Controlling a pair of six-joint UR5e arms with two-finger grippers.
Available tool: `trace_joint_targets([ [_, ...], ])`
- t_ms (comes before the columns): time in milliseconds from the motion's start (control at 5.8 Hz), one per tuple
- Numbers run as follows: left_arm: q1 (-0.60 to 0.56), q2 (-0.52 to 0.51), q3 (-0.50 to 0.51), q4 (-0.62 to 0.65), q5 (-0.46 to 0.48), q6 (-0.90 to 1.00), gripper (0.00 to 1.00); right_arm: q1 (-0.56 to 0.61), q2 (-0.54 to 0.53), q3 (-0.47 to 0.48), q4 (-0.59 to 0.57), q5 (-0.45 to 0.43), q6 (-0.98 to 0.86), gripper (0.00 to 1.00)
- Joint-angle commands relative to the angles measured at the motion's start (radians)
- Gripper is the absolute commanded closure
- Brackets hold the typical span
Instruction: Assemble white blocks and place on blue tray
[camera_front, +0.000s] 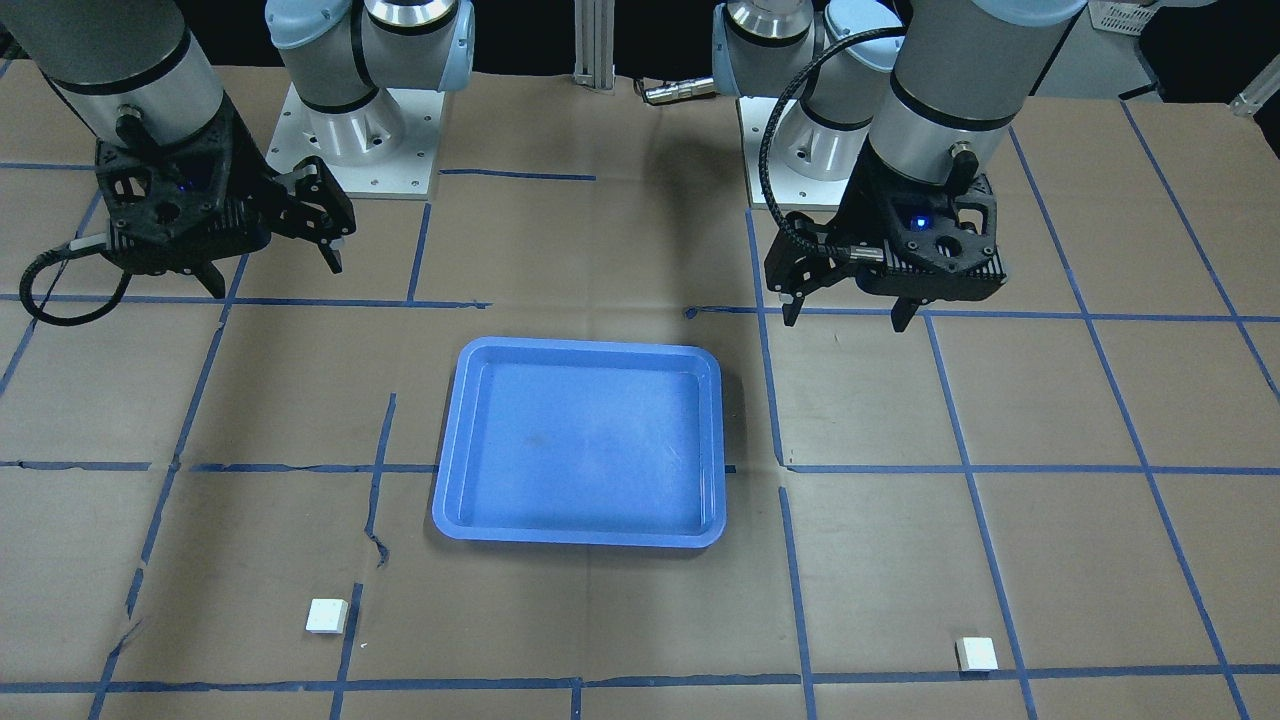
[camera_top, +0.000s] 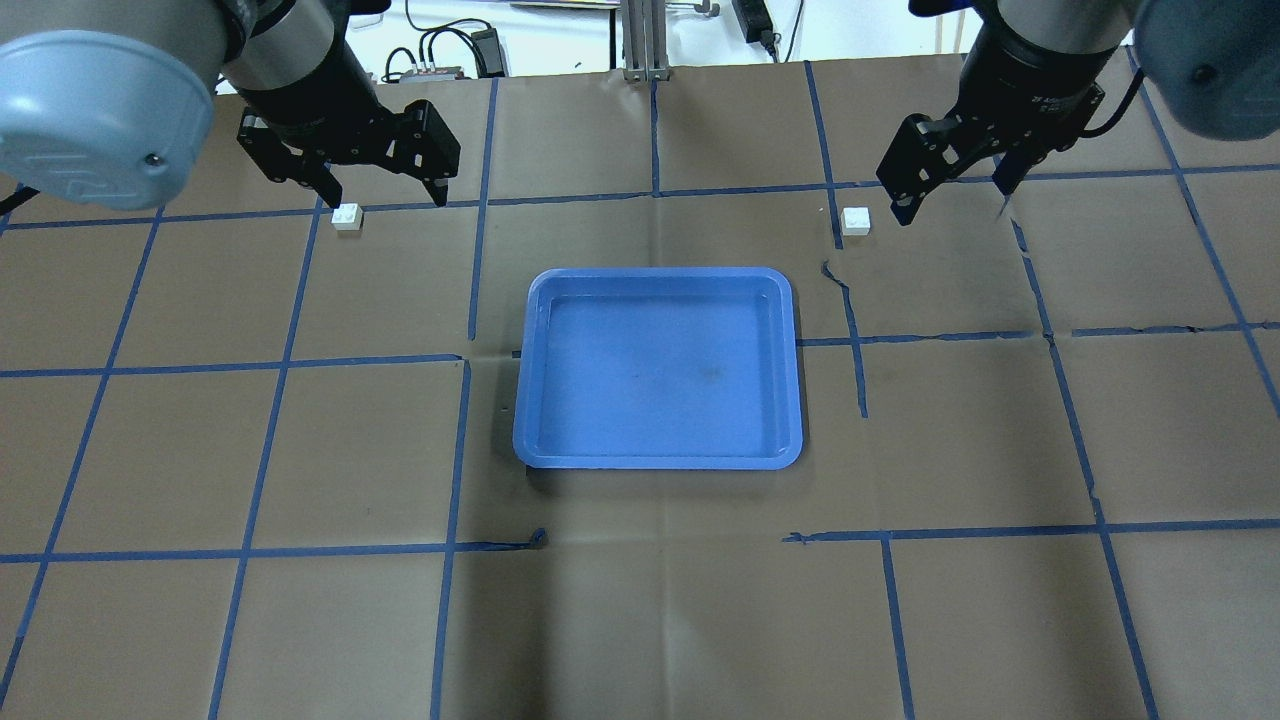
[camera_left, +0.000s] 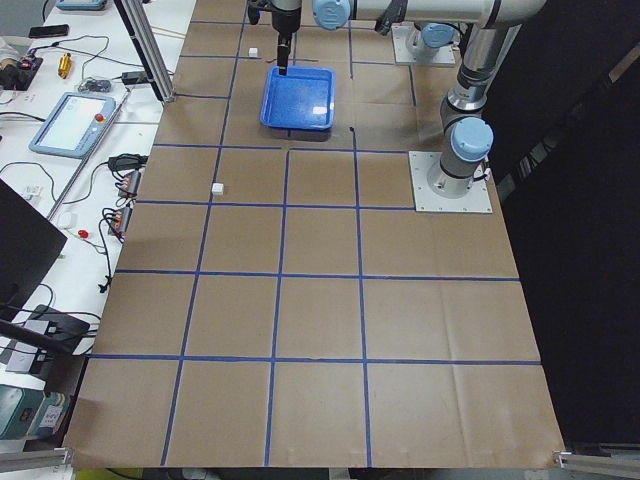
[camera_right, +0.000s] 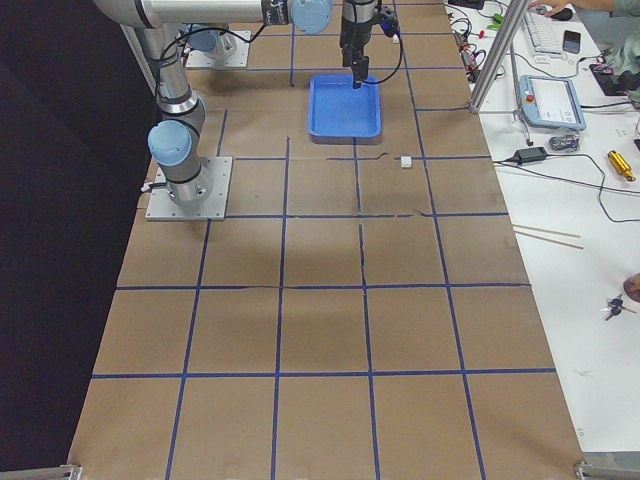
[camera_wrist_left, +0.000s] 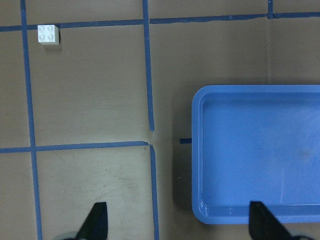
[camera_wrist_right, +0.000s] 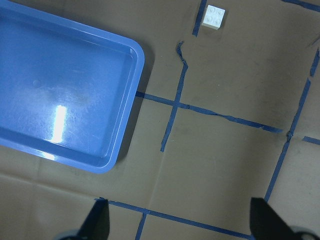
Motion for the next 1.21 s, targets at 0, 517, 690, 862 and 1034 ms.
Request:
trace_joint_targets([
  [0,0.005,0.002,0.0,0.0,0.004,0.0,0.01,0.001,-0.003,0.016,0.023,-0.004,0.218,0.0],
  [517,0.029,0.003,-0.001,-0.006,-0.002,0.127,0.01,0.002,-0.005,0.011,0.018,0.004,0.334,0.0],
  [690,0.064,0.003,0.0,-0.024,-0.031,0.252,0.01,0.001,-0.005,0.01,0.017,0.003,0.334,0.0],
  [862,0.112,-0.003,-0.003,-0.026,-0.066,0.375,0.01,0.002,0.0,0.007,0.018,0.002,0.318,0.0],
  [1034,0.152,-0.017,-0.011,-0.037,-0.059,0.539,0.01,0.004,0.015,0.001,0.008,0.002,0.302,0.0],
])
